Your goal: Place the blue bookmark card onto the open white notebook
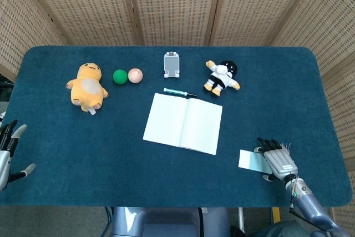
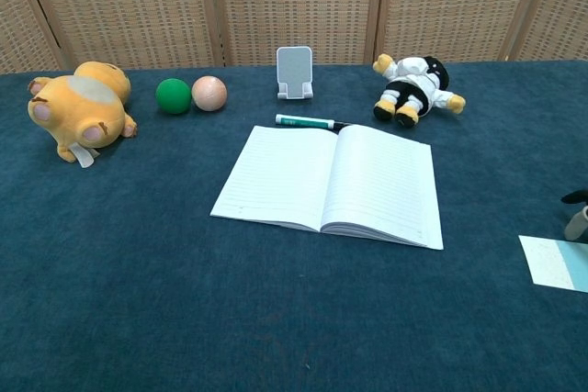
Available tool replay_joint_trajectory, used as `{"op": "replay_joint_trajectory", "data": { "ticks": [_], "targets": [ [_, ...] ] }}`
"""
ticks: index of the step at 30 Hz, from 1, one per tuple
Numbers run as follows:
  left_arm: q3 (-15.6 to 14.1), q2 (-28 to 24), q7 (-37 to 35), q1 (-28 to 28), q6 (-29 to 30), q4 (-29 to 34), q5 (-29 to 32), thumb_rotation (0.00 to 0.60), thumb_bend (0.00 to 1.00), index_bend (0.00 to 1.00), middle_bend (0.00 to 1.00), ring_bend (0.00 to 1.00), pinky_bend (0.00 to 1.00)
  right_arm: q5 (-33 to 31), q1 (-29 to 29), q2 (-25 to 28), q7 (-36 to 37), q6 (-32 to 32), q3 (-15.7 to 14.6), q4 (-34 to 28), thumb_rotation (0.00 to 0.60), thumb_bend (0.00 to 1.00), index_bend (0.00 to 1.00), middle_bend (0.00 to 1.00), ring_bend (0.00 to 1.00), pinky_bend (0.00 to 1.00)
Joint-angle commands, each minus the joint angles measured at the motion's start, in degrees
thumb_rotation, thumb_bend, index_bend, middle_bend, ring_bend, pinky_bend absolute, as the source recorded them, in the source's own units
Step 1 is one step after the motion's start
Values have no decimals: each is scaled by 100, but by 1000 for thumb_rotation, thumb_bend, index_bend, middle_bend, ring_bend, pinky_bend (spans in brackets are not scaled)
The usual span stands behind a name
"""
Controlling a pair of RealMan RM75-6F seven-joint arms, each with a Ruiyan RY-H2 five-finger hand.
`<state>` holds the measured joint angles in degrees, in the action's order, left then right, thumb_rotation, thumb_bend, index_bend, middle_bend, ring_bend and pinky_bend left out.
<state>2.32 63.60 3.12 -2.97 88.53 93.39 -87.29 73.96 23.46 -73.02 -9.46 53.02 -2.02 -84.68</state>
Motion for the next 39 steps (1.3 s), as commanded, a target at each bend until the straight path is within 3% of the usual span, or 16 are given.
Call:
{"op": "replay_joint_trajectory", "data": {
  "ticks": [1, 14, 27, 30, 33, 39],
  "targets": [
    [-2, 3, 7, -4, -7, 2, -1, 600, 0, 0, 0, 0, 0, -11, 8, 4, -26, -7, 10, -5, 600, 0, 228, 0, 0, 32],
    [-3, 11, 27, -9, -11, 6, -6, 600, 0, 0, 0, 0, 0, 73, 1, -166, -99, 9, -13, 162, 600, 0, 241, 0, 0, 32],
    [-7, 26, 70, -19, -36, 9, 6, 600, 0, 0, 0, 0, 0, 240, -68, -403, 204, 168, 33, 546, 600, 1, 470, 0, 0, 32],
    [-7, 33, 83, -17, -31, 12, 5, 600, 0, 0, 0, 0, 0, 273, -77, -395, 284, 175, 34, 557, 600, 63, 500, 0, 0, 32],
    [-6, 40, 98, -20, -33, 14, 7, 600, 0, 0, 0, 0, 0, 349, -90, -356, 386, 218, 32, 535, 600, 200, 526, 0, 0, 32],
    [-8, 44, 120, -23, -39, 24, 9, 600, 0, 0, 0, 0, 0, 491, -116, -330, 456, 290, -6, 520, 600, 249, 578, 0, 0, 32]
  ]
}}
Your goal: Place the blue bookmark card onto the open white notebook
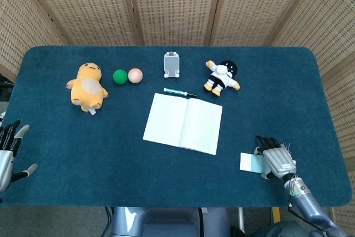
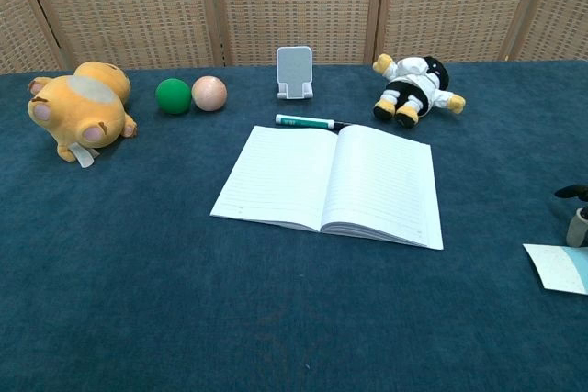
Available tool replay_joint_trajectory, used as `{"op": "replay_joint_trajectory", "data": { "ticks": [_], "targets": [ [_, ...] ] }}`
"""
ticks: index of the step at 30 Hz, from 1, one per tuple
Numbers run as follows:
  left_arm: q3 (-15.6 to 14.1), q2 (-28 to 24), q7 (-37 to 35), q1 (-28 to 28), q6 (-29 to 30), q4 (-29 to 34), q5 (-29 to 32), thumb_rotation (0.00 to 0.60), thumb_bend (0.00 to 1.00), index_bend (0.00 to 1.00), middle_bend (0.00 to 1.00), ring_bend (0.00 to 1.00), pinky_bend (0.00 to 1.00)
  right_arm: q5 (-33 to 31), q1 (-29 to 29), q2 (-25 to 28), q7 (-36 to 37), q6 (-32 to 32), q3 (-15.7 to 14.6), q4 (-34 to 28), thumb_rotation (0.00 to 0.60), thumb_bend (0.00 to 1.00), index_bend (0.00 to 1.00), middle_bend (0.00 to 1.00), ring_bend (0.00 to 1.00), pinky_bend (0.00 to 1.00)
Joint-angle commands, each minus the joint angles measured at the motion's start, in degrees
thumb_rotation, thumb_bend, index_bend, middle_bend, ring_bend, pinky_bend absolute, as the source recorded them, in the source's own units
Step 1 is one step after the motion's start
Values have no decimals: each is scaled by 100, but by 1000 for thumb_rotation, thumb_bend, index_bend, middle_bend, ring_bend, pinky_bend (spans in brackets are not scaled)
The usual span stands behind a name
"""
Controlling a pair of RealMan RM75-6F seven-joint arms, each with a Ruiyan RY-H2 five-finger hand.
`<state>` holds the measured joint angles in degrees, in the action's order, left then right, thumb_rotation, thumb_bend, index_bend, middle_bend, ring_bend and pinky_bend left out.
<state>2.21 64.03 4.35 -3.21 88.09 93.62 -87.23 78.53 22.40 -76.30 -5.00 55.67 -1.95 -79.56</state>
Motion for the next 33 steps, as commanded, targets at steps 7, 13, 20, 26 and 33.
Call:
{"op": "replay_joint_trajectory", "data": {
  "ticks": [7, 13, 20, 26, 33],
  "targets": [
    [-2, -5, -23, 9, 22, -6, -11, 600, 0, 0, 0, 0, 0, 89, -26, -26, 23, 50, -23, 41, 600, 250, 590, 0, 0, 32],
    [1, -11, -44, 6, 18, -9, -8, 600, 0, 0, 0, 0, 0, 240, -65, 61, 68, 240, -14, -63, 600, 252, 590, 0, 0, 32],
    [4, -15, -50, 10, 30, -5, -9, 600, 0, 0, 0, 0, 0, 460, -109, 175, 54, 605, 58, -210, 600, 258, 590, 0, 0, 32],
    [6, -30, -88, 17, 42, -7, -9, 600, 0, 0, 0, 0, 0, 486, -65, 324, -8, 726, 189, -413, 600, 258, 590, 0, 0, 32],
    [32, -47, -103, -13, -25, 0, 53, 600, 0, 0, 0, 0, 0, 463, 157, 553, -463, 844, 537, -815, 600, 260, 591, 0, 0, 32]
  ]
}}
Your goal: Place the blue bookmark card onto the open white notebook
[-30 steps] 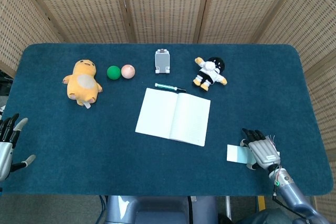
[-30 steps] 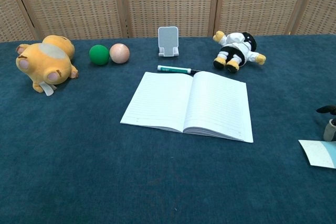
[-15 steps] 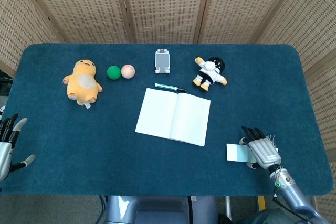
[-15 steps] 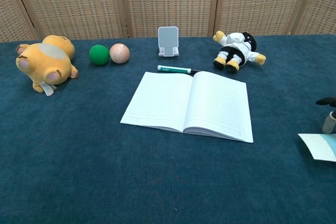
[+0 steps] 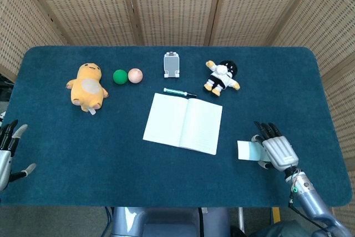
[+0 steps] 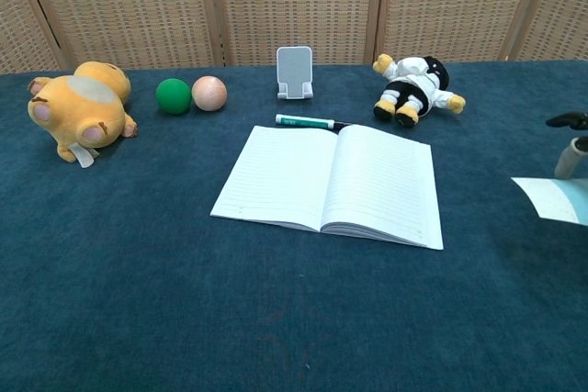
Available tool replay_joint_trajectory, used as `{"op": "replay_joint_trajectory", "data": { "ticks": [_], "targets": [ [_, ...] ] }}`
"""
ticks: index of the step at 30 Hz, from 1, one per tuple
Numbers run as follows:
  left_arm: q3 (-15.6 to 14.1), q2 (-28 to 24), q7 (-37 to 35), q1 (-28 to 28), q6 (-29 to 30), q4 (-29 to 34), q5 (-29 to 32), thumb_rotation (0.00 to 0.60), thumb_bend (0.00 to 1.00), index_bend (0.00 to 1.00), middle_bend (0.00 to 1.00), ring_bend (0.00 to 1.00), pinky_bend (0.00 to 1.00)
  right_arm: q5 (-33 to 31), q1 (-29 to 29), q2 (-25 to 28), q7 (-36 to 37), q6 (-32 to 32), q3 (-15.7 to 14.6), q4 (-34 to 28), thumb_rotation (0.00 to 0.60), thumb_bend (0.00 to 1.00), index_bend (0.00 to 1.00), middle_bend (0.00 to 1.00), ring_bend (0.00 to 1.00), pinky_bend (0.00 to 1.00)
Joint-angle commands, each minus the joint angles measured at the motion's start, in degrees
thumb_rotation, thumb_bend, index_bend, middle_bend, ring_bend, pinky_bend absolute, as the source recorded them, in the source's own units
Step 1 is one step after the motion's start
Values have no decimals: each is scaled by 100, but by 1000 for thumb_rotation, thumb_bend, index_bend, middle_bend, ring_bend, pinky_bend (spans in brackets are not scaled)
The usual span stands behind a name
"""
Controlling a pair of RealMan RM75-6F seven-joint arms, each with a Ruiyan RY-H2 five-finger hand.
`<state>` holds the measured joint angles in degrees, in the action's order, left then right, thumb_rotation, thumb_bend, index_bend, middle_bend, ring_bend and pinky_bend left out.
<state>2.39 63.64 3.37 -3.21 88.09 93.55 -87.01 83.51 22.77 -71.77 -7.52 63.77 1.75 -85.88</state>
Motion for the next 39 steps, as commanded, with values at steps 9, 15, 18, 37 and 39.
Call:
{"op": "replay_joint_trajectory", "data": {
  "ticks": [9, 15, 18, 37, 39],
  "targets": [
    [257, -123, -184, -176, -359, 65, 519, 600, 0, 0, 0, 0, 0, -659, 996, 344, -1764, -327, 1096, -998, 600, 259, 590, 0, 0, 32],
    [369, -162, -214, -273, -570, 82, 796, 600, 0, 0, 0, 0, 0, -1252, 1595, 153, -2717, -741, 1374, -1192, 600, 259, 590, 0, 0, 32],
    [442, -172, -227, -326, -701, 78, 1001, 600, 0, 0, 0, 0, 0, -1359, 1983, -86, -3265, -881, 1451, -1043, 600, 259, 590, 0, 0, 32],
    [735, -166, -199, -574, -1311, -146, 1959, 600, 0, 0, 0, 0, 0, -171, 4177, -1363, -3127, -2473, 1054, 1215, 600, 260, 590, 0, 0, 70],
    [734, -162, -184, -595, -1349, -155, 1984, 600, 0, 0, 0, 0, 0, 199, 4322, -1322, -2764, -2608, 861, 1359, 600, 260, 590, 0, 0, 70]
  ]
}}
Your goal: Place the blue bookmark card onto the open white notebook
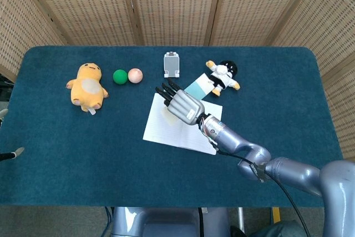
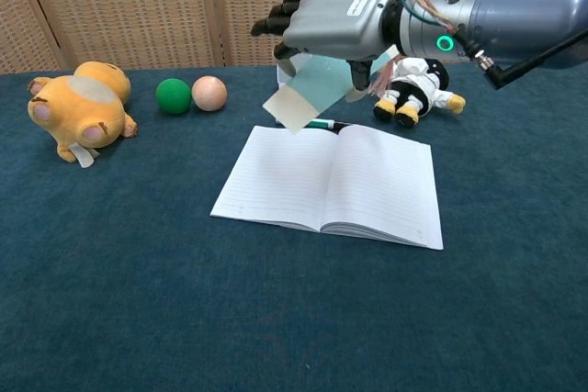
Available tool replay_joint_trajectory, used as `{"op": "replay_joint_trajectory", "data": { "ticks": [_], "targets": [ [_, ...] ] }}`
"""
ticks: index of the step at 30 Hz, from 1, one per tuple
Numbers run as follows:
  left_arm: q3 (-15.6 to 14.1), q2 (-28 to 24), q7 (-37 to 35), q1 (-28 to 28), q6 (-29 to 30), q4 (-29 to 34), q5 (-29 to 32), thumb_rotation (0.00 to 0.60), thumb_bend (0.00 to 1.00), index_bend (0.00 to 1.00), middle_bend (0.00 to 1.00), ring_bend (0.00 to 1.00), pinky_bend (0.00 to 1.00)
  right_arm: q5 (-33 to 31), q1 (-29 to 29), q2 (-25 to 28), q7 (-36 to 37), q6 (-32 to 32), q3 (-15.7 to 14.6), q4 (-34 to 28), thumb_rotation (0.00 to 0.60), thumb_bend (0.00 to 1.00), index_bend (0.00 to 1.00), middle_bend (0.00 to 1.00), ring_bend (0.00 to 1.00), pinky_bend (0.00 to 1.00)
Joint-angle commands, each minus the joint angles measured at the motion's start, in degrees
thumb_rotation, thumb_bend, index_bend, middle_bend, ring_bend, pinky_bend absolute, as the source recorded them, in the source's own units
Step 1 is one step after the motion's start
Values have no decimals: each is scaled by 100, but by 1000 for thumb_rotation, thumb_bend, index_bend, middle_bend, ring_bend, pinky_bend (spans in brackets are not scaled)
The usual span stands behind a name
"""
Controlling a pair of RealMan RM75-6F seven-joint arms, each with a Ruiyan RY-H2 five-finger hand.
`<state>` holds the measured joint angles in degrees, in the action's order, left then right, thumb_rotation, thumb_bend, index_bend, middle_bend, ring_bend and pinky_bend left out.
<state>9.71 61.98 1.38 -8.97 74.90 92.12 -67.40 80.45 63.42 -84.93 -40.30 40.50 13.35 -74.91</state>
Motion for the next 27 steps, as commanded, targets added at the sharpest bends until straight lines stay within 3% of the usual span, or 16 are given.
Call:
{"op": "replay_joint_trajectory", "data": {
  "ticks": [1, 6, 12, 21, 27],
  "targets": [
    [2, 10, 30, -29, -40, -13, 32, 600, 0, 0, 0, 0, 0, 707, 351, 29, 728, -366, -400, 312, 600, 260, 590, 0, 0, 70],
    [-12, 35, 126, -73, -75, 5, 52, 600, 0, 0, 0, 0, 0, 2074, 875, -2, 1700, -64, -977, 1042, 600, 260, 590, 0, 0, 102],
    [-27, 51, 183, -110, -124, 18, 83, 600, 0, 0, 0, 0, 0, 2830, 1218, -338, 2544, 404, -1448, 2098, 600, 260, 590, 0, 0, 123],
    [-13, 73, 228, -132, -123, 2, 169, 600, 0, 0, 0, 0, 0, 3515, 1487, -748, 2962, 844, -2079, 2885, 600, 260, 591, 0, 0, 132],
    [-39, 72, 255, -156, -162, 17, 162, 600, 0, 0, 0, 0, 0, 3693, 1621, -1034, 3140, 950, -2271, 3180, 600, 260, 591, 0, 0, 132]
  ]
}}
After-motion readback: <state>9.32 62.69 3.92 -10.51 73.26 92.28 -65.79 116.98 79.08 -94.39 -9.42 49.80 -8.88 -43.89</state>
